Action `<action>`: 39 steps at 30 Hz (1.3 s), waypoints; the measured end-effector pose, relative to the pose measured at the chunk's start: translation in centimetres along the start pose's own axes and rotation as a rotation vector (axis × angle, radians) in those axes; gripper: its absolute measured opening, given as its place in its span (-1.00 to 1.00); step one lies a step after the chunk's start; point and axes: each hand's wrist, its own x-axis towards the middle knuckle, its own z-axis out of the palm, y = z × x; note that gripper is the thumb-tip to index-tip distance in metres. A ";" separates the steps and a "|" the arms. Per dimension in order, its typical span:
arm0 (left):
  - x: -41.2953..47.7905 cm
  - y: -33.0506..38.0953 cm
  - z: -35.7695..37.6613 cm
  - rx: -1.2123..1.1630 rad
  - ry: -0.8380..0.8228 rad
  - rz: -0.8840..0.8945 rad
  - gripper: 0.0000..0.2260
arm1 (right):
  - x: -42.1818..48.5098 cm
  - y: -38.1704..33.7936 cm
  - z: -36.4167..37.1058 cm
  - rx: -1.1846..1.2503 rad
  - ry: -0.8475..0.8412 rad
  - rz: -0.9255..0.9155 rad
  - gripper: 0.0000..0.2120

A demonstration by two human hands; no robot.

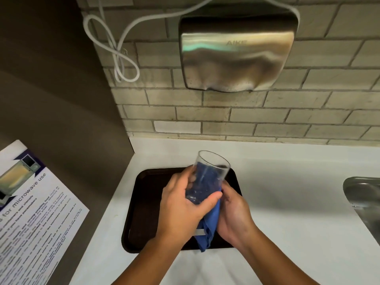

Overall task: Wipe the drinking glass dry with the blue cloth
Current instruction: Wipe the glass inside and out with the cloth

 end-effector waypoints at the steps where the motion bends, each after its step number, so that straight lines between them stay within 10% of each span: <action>1: 0.0 0.1 0.0 0.073 -0.011 0.060 -0.30 | 0.0 -0.1 -0.1 0.023 -0.010 0.034 -0.56; 5: 0.2 -0.4 -0.3 0.254 -0.043 0.170 -0.19 | -0.3 -0.4 -0.2 0.044 -0.073 0.076 -0.50; 13: 0.5 -1.0 0.0 -0.364 -0.096 -0.329 -0.71 | -0.5 -1.0 1.0 -0.263 0.029 -0.303 -0.70; 19: 0.7 -0.1 0.2 -0.740 -0.202 -0.649 -0.59 | -0.7 -2.0 1.4 -0.646 -0.152 -0.380 -0.51; 39: 1.4 -0.2 0.0 -0.743 -0.236 -0.594 -0.50 | -1.1 -0.5 1.4 -1.030 -0.098 -0.544 -0.49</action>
